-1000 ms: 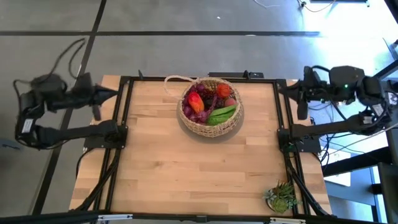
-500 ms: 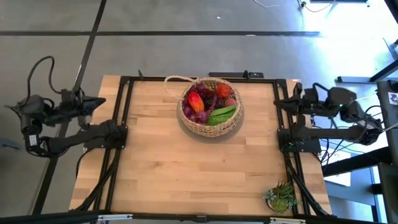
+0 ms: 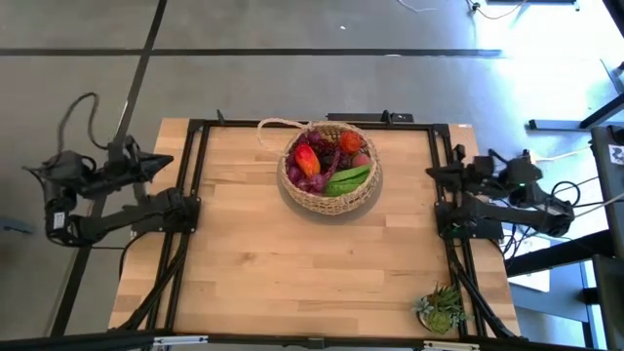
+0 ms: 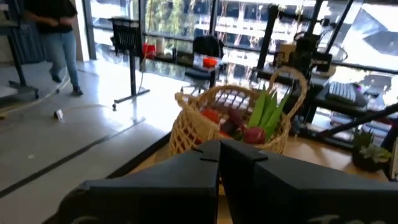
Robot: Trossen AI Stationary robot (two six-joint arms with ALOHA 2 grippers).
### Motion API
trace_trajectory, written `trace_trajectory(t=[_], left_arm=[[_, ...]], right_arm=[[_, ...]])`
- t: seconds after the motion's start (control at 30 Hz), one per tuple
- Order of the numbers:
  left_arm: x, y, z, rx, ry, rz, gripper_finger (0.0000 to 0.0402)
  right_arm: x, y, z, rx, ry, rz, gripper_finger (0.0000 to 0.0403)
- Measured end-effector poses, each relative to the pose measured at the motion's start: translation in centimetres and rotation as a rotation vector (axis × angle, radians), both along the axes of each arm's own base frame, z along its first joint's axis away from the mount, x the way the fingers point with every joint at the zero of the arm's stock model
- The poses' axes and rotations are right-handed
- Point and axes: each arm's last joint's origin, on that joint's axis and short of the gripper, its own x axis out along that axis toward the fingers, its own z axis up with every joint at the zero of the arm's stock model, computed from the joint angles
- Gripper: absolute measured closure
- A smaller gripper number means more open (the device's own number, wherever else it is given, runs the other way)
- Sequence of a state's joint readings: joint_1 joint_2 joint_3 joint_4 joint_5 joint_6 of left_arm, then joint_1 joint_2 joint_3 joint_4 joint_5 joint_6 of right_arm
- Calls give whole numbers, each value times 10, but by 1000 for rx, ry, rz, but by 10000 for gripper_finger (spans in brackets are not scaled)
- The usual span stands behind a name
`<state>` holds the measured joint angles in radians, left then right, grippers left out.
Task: Build produce basket
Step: Return to Home Position
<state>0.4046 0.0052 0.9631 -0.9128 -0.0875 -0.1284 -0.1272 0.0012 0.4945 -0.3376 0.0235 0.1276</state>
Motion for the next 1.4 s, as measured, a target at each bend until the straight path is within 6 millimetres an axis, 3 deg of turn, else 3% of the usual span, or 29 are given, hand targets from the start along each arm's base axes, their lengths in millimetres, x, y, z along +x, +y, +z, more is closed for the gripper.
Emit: trace_trajectory(t=[0.1, 0.47, 0.8, 1.07, 1.27, 1.4], left_arm=[[11, 5, -8, -17, 30, 0, 401], [62, 26, -40, -6, 7, -7, 401], [106, 43, -91, 19, 30, -75, 401], [129, 49, -135, 3, 68, -194, 401], [142, 52, -169, 28, 39, -273, 401], [144, 53, -173, 45, 7, -286, 401]], right_arm=[[11, -1, -11, 4, 48, 0, 403], [40, -3, -56, -78, -48, 66, 403], [56, -5, -104, -247, 3, 37, 403], [57, -5, -106, -403, 32, 9, 403], [57, -5, -108, -398, 53, 14, 403], [57, -5, -109, -397, 60, 15, 403]])
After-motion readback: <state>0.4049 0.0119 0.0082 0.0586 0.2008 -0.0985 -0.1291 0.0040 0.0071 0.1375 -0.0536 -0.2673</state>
